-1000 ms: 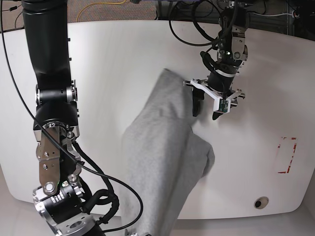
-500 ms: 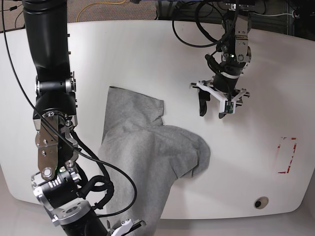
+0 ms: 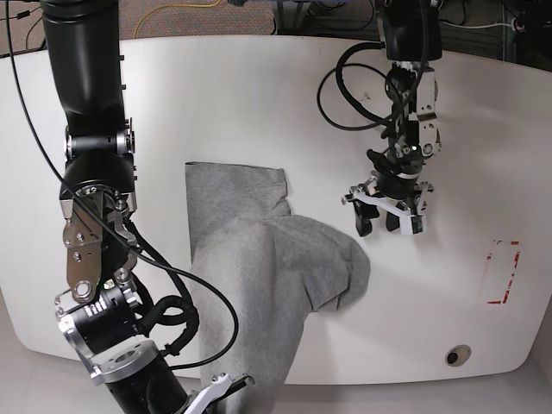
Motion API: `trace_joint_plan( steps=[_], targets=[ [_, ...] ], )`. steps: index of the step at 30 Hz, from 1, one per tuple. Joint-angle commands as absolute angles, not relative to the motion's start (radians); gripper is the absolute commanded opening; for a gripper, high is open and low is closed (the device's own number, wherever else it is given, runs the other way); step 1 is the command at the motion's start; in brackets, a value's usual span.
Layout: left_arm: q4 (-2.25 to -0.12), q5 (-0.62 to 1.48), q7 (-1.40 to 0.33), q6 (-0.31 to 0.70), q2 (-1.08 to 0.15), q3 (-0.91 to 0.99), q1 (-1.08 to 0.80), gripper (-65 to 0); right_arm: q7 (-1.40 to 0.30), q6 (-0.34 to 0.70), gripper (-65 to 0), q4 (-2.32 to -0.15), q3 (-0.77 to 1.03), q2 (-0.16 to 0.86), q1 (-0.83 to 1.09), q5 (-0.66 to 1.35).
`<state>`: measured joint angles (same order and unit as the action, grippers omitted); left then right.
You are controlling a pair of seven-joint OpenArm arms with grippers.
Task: Layout the t-shirt on the table in an organized manner, then fold the t-shirt properly
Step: 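Grasp the shirt edge with the left gripper beside the hanging fabric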
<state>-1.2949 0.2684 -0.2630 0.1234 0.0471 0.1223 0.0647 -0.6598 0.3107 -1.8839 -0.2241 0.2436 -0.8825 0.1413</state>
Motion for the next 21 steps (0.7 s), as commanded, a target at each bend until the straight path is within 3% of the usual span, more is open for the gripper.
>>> trace_joint_plan(
  steps=[1, 21],
  targets=[
    [-1.239, 0.303, -0.242, 0.133, 0.054, 0.143, 0.124, -29.9, -0.63, 0.294, -65.0, -1.897, -0.216, 0.243, -0.92, 0.14],
    [-0.783, 0.433, -0.242, 0.133, 0.054, 0.151, 0.403, -29.9, -0.63, 0.294, -65.0, -1.91, -0.188, 0.243, -0.9, 0.142]
  ],
)
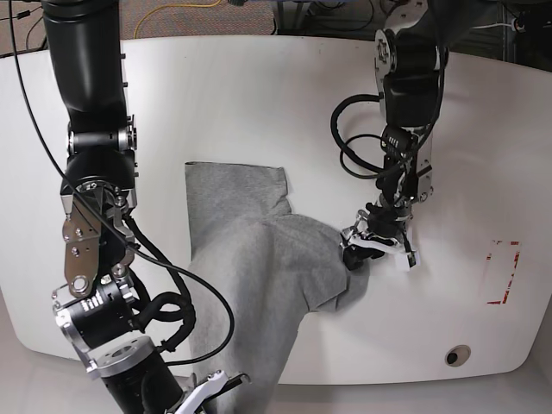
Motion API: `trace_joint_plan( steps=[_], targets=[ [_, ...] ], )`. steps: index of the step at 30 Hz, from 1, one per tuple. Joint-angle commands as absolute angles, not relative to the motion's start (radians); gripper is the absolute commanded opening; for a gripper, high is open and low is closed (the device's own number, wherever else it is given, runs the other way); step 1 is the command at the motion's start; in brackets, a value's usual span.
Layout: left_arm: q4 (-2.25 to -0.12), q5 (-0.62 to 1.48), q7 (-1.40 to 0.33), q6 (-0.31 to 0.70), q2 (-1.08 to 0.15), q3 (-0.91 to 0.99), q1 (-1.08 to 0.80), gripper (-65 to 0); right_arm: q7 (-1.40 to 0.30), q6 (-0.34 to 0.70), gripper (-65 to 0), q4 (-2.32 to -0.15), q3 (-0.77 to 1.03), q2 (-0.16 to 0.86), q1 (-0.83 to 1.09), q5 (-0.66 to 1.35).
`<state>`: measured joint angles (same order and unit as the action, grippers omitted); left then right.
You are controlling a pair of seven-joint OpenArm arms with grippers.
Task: Layout the t-shirt on the table in an organized manner, then fold the t-shirt properly
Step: 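Grasp the shirt edge with the left gripper beside the hanging fabric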
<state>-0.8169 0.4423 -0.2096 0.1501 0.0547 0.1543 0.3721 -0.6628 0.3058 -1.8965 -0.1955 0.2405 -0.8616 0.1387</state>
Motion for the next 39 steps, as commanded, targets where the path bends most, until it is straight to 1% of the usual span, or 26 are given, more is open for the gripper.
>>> trace_joint_plan(
  steps=[1, 12, 17, 18, 20, 26, 27, 28, 31, 35, 38, 39],
  targets=[
    [-0.765, 0.433, -0.242, 0.133, 0.056, 0.151, 0.417, -29.9, -0.63, 0.294, -65.0, -1.91, -0.188, 0.243, -0.9, 0.142],
    [-0.581, 0.424, -0.242, 0.133, 0.068, 0.15, 0.532, -30.4, -0.63, 0.294, -65.0, -1.911, -0.186, 0.243, -0.88, 0.142],
    [-0.516, 0.426, -0.242, 0.133, 0.068, 0.081, 0.562, -31.4, -0.63, 0.294, -65.0, -1.911, -0.186, 0.243, -0.871, 0.142],
    [-0.509, 0.429, -0.242, 0.133, 0.068, 0.064, 0.565, -32.4, -0.628, 0.294, -65.0, -1.911, -0.186, 0.243, -0.869, 0.142],
    [-0.498, 0.433, -0.242, 0.133, 0.068, 0.025, 0.57, -37.6, -0.628, 0.294, -65.0, -1.911, -0.186, 0.243, -0.868, 0.142],
    [-0.492, 0.433, -0.242, 0.133, 0.071, -0.01, 0.57, -60.3, -0.628, 0.294, -65.0, -1.911, -0.186, 0.243, -0.865, 0.142],
    [-0.492, 0.433, -0.242, 0.133, 0.071, -0.012, 0.57, -63.3, -0.628, 0.294, -65.0, -1.911, -0.186, 0.243, -0.865, 0.142],
    [-0.492, 0.43, -0.242, 0.133, 0.071, -0.012, 0.568, -65.0, -0.628, 0.294, -65.0, -1.911, -0.186, 0.243, -0.865, 0.142],
    [-0.498, 0.427, -0.242, 0.133, 0.071, -0.012, 0.564, -64.0, -0.628, 0.294, -65.0, -1.911, -0.186, 0.243, -0.865, 0.142],
    [-0.504, 0.435, -0.237, 0.133, 0.07, -0.012, 0.562, -64.6, -0.628, 0.294, -65.0, -1.911, -0.186, 0.243, -0.865, 0.142],
    [-0.559, 0.435, -0.239, 0.134, 0.068, -0.007, 0.542, -64.6, -0.628, 0.294, -65.0, -1.906, -0.185, 0.243, -0.865, 0.14],
    [-0.613, 0.437, -0.24, 0.134, 0.068, -0.007, 0.509, -64.7, -0.628, 0.294, -65.0, -1.906, -0.171, 0.245, -0.863, 0.14]
  ],
)
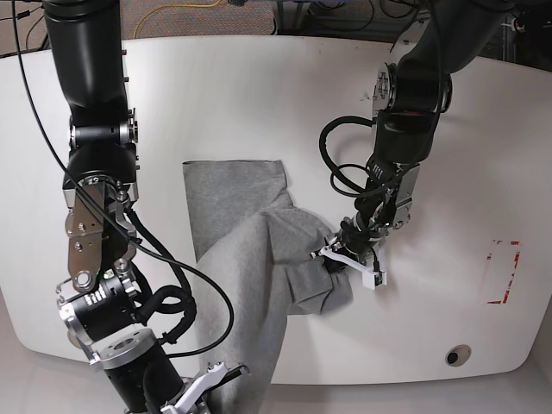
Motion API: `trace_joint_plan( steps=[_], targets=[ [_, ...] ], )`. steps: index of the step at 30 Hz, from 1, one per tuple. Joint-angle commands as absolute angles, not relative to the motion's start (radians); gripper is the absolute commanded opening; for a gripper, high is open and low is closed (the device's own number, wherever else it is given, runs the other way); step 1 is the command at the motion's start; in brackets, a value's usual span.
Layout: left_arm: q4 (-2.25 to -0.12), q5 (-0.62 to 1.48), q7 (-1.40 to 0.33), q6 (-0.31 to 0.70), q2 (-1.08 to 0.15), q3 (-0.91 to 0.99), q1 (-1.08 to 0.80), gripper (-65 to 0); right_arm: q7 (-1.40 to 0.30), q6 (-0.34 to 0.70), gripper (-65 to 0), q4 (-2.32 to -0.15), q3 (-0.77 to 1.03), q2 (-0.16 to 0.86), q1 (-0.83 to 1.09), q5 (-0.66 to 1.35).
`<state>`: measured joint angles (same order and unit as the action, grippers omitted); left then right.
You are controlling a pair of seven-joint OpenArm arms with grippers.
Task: Layout the t-shirt on the table in an organized manner, then fold the t-shirt properly
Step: 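Grasp the shirt edge with the left gripper beside the hanging fabric, then stretch the shirt between both grippers and lay it across the table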
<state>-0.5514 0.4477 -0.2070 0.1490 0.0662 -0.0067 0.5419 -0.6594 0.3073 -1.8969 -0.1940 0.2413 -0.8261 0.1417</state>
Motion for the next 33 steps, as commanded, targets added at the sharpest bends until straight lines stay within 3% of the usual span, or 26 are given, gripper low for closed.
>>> trace_joint_plan(
  steps=[1, 18, 33],
  targets=[
    [-0.653, 0.437, -0.242, 0.134, 0.067, -0.007, 0.49, -64.7, -0.628, 0.294, -65.0, -1.905, -0.16, 0.245, -0.858, 0.14],
    [-1.435, 0.437, -0.479, 0.133, -0.09, 0.113, 0.193, -64.7, -0.63, 0.289, -65.0, -1.885, 0.053, 0.288, -0.725, 0.14],
    [-1.747, 0.437, -0.515, 0.136, -0.242, 0.199, 0.166, -64.7, -0.628, 0.294, -65.0, -1.649, 0.148, 0.329, -0.779, 0.147]
  ],
)
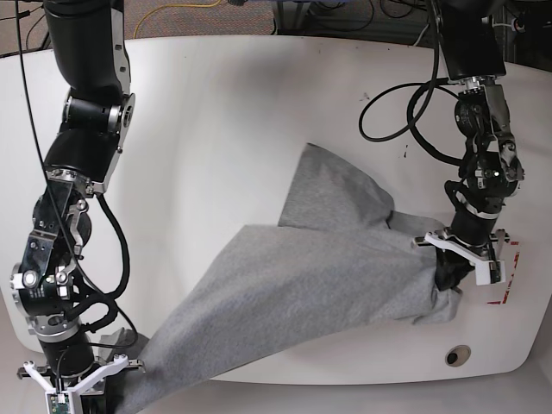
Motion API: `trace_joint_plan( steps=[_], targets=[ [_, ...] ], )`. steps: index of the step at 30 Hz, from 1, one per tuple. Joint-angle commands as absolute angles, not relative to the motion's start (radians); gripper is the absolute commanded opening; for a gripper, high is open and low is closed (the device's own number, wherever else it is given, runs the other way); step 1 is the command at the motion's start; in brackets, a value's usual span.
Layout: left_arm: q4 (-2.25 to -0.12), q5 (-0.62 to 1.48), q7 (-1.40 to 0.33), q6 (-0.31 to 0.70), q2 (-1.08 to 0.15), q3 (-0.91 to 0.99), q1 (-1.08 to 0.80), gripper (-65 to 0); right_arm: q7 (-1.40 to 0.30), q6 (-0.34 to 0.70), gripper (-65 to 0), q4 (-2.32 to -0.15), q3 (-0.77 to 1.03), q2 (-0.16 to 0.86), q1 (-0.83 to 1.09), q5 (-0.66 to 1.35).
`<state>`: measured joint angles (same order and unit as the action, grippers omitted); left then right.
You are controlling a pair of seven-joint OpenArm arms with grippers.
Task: Layout the t-shirt on the table in an organized manner, then fold the t-shirt properly
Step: 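Stretch the shirt between both grippers and lay it across the table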
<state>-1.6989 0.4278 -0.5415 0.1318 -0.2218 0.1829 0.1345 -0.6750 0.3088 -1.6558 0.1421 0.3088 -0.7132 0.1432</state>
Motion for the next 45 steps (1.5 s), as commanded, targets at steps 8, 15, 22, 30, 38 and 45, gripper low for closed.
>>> trace_joint_plan(
  steps=[8, 15, 22, 30, 38, 45],
  targets=[
    [-1.85, 0.429, -0.601, 0.137, -0.263, 0.278, 0.297, -64.7, -0.628, 0.294, -65.0, -1.563, 0.145, 0.332, -0.911, 0.143],
    [-1.885, 0.43, -0.684, 0.137, -0.286, 0.297, 0.404, -64.7, -0.633, 0.294, -65.0, -1.557, 0.143, 0.36, -0.978, 0.143],
    [-1.882, 0.432, -0.694, 0.139, -0.288, 0.294, 0.418, -64.4, -0.699, 0.295, -65.0, -1.578, 0.148, 0.384, -0.963, 0.145],
    [-1.88, 0.435, -0.693, 0.139, -0.286, 0.297, 0.257, -64.4, -0.704, 0.295, -65.0, -1.638, 0.18, 0.432, -0.746, 0.148],
    [-1.885, 0.447, -0.688, 0.139, -0.271, 0.298, 0.028, -64.4, -0.704, 0.305, -65.0, -1.728, 0.292, 0.392, -0.461, 0.148],
    [-1.888, 0.499, -0.688, 0.139, -0.265, 0.303, -0.171, -64.6, -0.707, 0.349, -65.0, -1.824, 0.389, 0.294, -0.217, 0.142]
  ],
)
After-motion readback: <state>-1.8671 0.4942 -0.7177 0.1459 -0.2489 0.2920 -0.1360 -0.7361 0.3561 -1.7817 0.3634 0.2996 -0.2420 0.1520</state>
